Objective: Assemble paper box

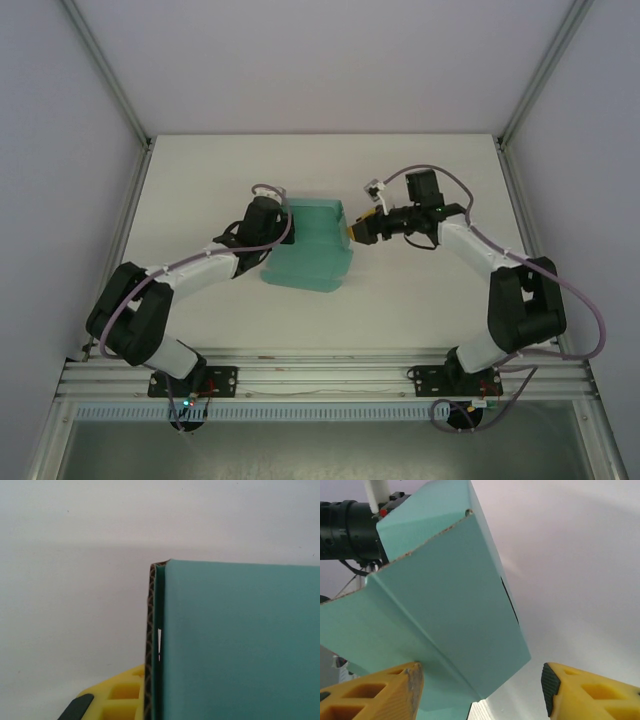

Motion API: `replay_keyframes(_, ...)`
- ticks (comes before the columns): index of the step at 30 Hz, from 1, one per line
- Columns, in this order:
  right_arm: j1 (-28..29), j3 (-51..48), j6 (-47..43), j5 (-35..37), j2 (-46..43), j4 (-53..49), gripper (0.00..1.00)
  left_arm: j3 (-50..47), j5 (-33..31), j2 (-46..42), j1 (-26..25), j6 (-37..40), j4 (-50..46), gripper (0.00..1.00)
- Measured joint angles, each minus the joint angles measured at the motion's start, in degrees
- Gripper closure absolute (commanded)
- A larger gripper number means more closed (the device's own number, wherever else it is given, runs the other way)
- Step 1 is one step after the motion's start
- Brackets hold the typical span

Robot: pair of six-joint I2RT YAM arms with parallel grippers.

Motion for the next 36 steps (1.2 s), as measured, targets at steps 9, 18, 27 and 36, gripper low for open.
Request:
replay_keyframes(9,8.72,0.02,4.59,16.61,0.0,5.42,0.35,0.0,-0.04,0.37,0.0,0.2,-0.13,1.0)
replay_keyframes(18,15.74,0.0,11.37,39.5,1.18,13.16,0.64,0.0,-0.63,0.37,0.11,0.2,-0.2,1.0)
replay_keyframes(27,21.55,5.27,15.23,66.27,7.52,11.15,1.0,0.74,-2.29,0.37,-0.83,-0.5,-2.36,1.0)
replay_keyframes(36,25.35,14.71,24.02,88.3,15.78,3.52,1.0,3.87,-3.58,1.36,-2.16,-3.52,-4.48,1.0)
